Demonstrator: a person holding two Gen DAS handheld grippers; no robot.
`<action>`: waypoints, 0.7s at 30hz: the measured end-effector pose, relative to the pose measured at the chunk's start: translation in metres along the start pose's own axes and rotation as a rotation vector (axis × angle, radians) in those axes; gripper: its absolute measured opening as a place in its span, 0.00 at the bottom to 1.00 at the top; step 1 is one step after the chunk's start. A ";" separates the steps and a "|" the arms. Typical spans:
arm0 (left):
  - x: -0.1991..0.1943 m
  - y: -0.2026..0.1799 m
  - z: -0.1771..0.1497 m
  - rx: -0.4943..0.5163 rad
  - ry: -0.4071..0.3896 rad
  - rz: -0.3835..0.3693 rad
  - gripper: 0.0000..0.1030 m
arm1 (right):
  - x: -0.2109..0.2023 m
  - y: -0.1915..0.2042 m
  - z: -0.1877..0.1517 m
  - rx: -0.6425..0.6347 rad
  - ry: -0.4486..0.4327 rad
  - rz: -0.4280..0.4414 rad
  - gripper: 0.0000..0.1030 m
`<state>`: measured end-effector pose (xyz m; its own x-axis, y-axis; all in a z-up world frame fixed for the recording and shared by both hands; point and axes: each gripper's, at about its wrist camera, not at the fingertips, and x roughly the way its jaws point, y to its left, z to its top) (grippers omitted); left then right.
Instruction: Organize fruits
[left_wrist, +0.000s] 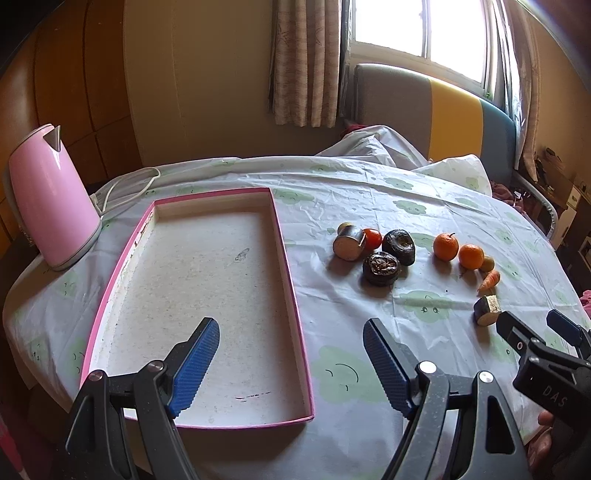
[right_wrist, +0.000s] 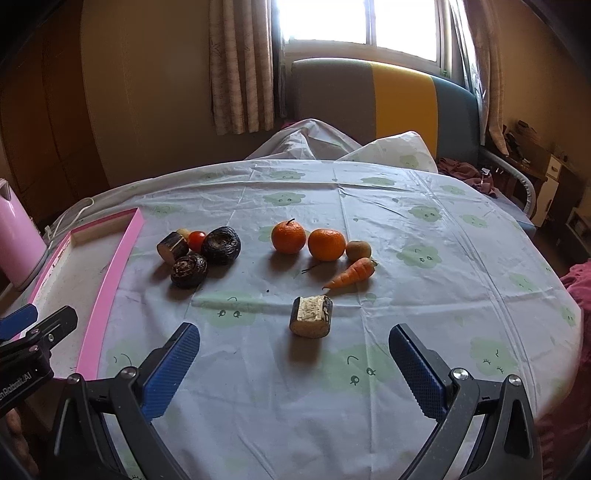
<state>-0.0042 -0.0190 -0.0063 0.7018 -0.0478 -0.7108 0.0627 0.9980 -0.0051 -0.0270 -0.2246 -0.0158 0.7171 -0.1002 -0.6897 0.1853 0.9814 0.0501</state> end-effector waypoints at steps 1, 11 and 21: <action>0.000 -0.001 0.000 0.002 0.001 -0.002 0.79 | 0.000 -0.002 0.000 0.006 0.000 -0.003 1.00; 0.003 -0.012 -0.001 0.037 0.023 -0.105 0.79 | 0.005 -0.027 0.003 0.056 0.011 -0.034 1.00; 0.016 -0.074 -0.006 0.218 0.135 -0.374 0.75 | 0.012 -0.087 0.004 0.149 0.049 -0.163 1.00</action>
<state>-0.0020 -0.0930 -0.0219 0.5046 -0.3833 -0.7736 0.4526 0.8805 -0.1411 -0.0319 -0.3119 -0.0260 0.6368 -0.2443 -0.7313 0.3964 0.9173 0.0388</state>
